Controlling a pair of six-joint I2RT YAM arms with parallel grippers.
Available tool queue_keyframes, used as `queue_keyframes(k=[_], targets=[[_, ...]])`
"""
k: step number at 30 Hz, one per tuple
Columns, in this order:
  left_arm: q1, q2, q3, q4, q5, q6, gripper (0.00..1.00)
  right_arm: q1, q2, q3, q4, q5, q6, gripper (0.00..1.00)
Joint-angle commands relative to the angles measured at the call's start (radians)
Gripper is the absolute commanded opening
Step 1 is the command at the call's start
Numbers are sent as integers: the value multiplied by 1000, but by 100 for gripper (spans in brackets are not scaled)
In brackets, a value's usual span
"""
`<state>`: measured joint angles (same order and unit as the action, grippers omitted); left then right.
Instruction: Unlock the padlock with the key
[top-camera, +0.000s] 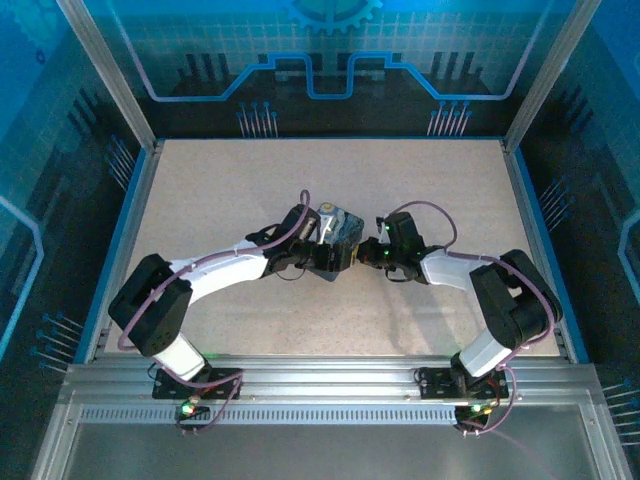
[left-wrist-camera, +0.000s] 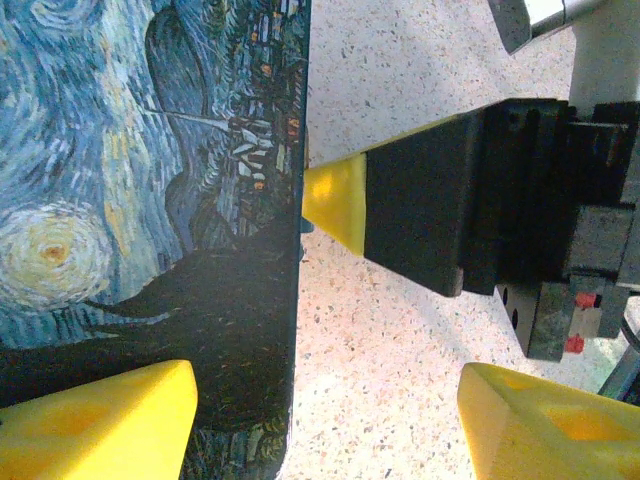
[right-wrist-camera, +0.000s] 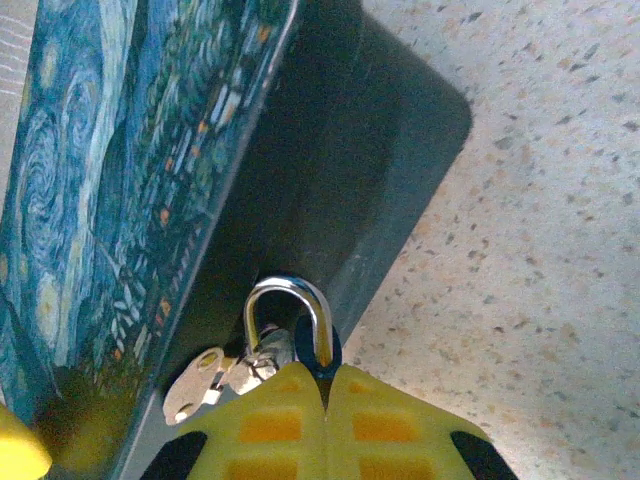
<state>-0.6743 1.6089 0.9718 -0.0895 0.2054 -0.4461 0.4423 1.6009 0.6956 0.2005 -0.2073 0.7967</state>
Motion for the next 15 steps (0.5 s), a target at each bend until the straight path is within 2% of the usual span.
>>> queue_keyframes(k=[1, 8, 15], targets=[[-6, 21, -52, -110, -17, -25, 72, -23, -38, 12, -42, 35, -19, 0], [-4, -5, 5, -120, -6, -8, 78, -72, -189, -71, -118, 43, -97, 0], [68, -125, 40, -108, 18, 12, 87, -80, -371, -71, -336, -90, -269, 0]])
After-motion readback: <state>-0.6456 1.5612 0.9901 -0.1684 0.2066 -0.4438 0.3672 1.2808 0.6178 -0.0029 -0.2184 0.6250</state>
